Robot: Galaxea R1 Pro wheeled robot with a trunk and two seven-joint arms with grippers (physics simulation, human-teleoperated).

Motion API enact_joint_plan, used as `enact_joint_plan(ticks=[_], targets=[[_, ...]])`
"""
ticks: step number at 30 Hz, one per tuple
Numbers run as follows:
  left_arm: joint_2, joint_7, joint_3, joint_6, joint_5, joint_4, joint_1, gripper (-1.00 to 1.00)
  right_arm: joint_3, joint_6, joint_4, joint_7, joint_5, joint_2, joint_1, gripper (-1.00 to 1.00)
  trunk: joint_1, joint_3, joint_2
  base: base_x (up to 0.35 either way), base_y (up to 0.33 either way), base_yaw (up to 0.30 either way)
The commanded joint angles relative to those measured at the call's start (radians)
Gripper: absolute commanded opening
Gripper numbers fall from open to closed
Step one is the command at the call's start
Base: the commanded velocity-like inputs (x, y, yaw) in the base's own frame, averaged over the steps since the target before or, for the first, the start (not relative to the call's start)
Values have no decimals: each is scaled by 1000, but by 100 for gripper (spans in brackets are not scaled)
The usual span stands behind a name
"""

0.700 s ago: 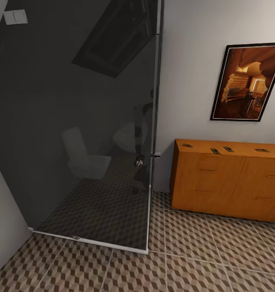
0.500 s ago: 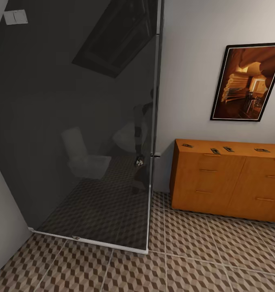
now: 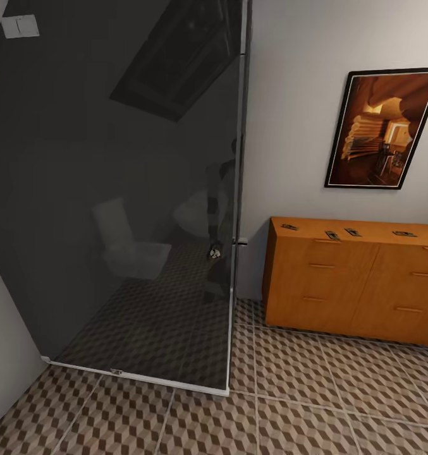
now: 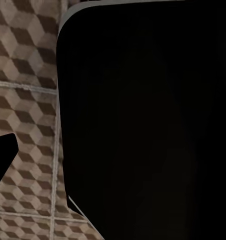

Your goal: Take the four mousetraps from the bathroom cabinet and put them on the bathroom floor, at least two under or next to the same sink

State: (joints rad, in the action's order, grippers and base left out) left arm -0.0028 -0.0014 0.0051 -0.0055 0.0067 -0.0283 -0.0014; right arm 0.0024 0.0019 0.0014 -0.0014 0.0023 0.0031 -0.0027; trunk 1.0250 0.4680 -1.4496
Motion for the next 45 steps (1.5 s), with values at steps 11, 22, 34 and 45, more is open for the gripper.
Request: enact_joint_plan(ticks=[11, 22, 34, 45], targets=[[0, 1, 0, -1, 2, -1, 0, 100, -1, 0, 0, 0, -8, 0, 0, 100, 0, -5, 0, 0, 0, -235], [-3, 1, 2, 0, 2, -1, 0, 100, 0, 0, 0, 0, -10, 0, 0, 100, 0, -11, 0, 0, 0, -266], [-5, 1, 3, -1, 3, -3, 0, 100, 1, 0, 0, 0, -10, 0, 0, 100, 0, -18, 0, 0, 0, -268], [-5, 1, 7, -58, 4, -2, 0, 100, 2, 0, 0, 0, -9, 0, 0, 100, 0, -25, 0, 0, 0, -268]])
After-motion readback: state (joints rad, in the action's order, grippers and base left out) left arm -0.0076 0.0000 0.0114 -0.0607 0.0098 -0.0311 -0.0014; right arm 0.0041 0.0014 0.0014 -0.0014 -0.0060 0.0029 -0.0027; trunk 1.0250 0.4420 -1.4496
